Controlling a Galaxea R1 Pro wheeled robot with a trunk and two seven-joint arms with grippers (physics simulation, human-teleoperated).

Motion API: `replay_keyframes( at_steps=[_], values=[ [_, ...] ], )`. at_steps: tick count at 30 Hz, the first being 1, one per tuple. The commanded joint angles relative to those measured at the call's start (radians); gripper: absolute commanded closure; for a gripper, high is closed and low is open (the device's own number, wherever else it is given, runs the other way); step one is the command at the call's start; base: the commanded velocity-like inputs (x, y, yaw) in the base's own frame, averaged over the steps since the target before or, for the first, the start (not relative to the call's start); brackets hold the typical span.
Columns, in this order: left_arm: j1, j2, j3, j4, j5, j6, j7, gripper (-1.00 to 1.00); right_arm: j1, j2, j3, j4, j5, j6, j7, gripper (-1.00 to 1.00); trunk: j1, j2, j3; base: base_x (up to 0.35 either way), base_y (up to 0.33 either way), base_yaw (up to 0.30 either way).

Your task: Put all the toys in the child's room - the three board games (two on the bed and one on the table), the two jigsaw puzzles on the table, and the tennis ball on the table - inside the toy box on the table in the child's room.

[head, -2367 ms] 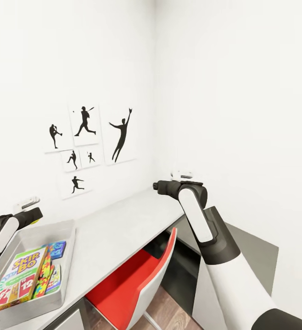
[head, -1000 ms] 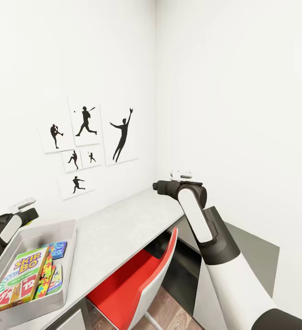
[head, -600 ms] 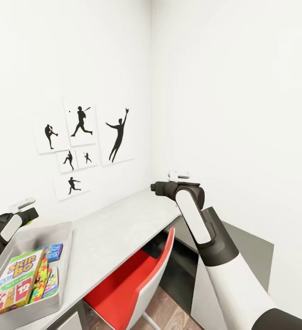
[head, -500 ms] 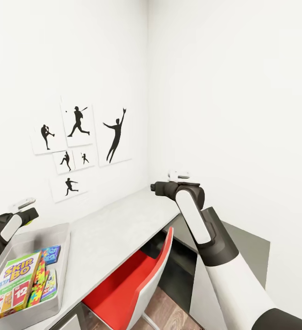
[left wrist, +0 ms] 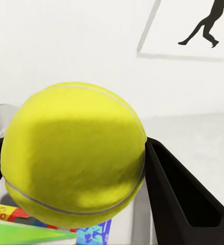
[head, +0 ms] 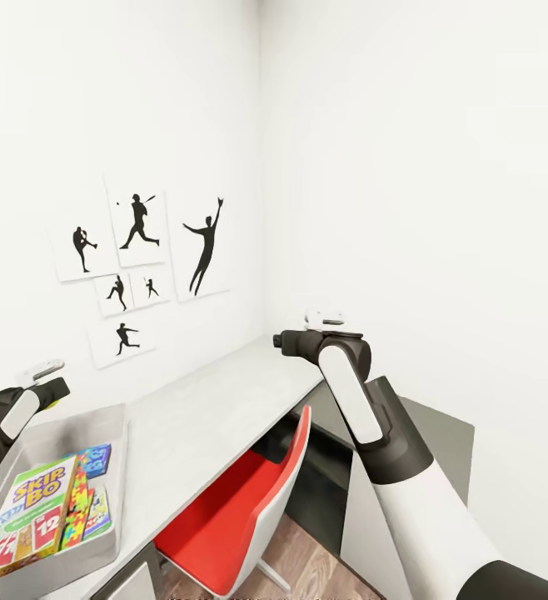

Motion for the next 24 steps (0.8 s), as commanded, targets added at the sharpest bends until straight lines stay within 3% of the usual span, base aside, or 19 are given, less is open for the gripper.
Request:
replay_keyframes(
  at_steps=[1,10,24],
  values=[
    [0.0,0.0,0.001,-0.002,0.008,0.006,0.004,1.0,-0.001,0.0,0.001,-0.001,-0.01,0.002,-0.011,-1.0,0.0,-0.001,-0.001,-0.013,0.009,-0.001],
    [0.0,0.0,0.0,-0.002,0.008,0.006,0.004,1.0,-0.001,0.0,0.001,-0.001,-0.01,0.001,-0.009,-1.0,0.0,-0.001,-0.001,-0.003,0.014,0.0],
    [0.0,0.0,0.0,-0.001,0.008,0.005,0.004,1.0,-0.001,0.0,0.001,-0.001,-0.01,0.001,-0.009,-1.0,0.0,-0.001,0.0,0.039,0.174,-0.003]
  ],
)
